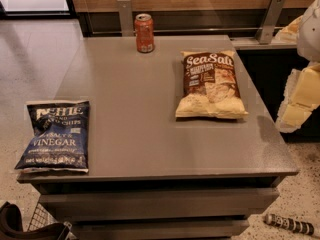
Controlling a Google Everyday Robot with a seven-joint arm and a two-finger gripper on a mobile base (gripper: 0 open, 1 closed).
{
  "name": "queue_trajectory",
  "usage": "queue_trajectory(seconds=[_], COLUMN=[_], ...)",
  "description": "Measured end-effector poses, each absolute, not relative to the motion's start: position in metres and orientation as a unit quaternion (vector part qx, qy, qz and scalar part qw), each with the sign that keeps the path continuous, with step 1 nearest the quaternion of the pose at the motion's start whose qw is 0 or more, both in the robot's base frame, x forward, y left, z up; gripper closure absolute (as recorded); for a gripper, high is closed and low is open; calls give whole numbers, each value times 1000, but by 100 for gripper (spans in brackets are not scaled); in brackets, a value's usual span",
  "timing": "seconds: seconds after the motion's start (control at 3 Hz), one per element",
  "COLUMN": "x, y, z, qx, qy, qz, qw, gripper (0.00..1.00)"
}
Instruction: Move coke can near blue chip bag
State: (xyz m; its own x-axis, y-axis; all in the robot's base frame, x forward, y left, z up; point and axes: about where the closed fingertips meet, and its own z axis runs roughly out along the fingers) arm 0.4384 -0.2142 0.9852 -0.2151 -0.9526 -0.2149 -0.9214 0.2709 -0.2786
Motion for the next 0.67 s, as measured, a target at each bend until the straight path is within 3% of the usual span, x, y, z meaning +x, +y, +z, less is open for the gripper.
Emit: queue_trajectory(seconds=[0.67], x=[451], y=[-219], z=[990], qx=[-599], qy=[775], qz=[-49], qw=[195], gripper=[0])
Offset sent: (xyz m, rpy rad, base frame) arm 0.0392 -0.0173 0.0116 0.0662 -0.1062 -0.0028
